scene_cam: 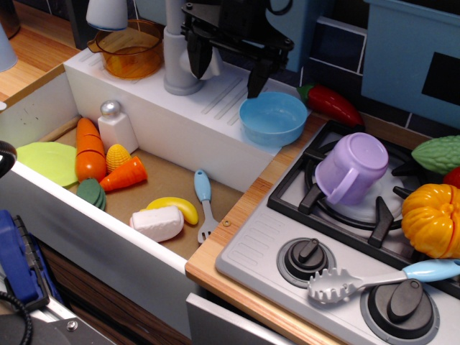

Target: Lift bowl

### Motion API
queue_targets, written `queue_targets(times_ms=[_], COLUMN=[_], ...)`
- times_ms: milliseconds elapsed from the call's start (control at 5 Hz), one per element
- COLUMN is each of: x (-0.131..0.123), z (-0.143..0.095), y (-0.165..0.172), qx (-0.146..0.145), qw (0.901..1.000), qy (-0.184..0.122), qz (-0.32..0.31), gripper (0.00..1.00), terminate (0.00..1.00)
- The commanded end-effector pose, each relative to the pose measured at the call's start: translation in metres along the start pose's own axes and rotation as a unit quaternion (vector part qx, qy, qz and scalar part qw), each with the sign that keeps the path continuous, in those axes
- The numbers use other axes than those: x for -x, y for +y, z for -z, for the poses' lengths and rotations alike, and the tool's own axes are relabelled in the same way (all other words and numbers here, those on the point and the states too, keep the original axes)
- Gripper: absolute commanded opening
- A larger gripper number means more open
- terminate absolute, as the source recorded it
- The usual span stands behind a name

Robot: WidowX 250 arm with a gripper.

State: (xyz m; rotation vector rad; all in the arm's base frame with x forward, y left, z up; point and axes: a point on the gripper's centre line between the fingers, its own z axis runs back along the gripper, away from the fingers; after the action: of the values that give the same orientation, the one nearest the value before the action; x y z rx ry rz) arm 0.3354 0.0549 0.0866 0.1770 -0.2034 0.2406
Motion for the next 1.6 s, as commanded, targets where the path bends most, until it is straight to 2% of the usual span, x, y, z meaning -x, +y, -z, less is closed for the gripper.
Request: queue_targets(times_ms=[0,400,600,1000,1200,1400], x=[-0.021,-0.030,-0.022,-0.007,-0.004,-0.005], z=[0.011,0.036,0.043,0.056,0.061,0.059], y=[0.003,-0.011,-0.017,-0.012,-0.012,-0.013], qx=[0.027,0.056,0.059,0.105,0.117,0.117], qw=[0.9985,0.9958,0.9951,0.9913,0.9892,0.9890], qy=[-0.036,-0.049,-0.045,-0.025,-0.016,-0.013], qz=[-0.032,-0.054,-0.065,-0.075,-0.087,-0.090], gripper=[1.00,1.00,1.00,1.00,0.00,0.00], terminate=[0.00,0.00,0.00,0.00,0.00,0.00])
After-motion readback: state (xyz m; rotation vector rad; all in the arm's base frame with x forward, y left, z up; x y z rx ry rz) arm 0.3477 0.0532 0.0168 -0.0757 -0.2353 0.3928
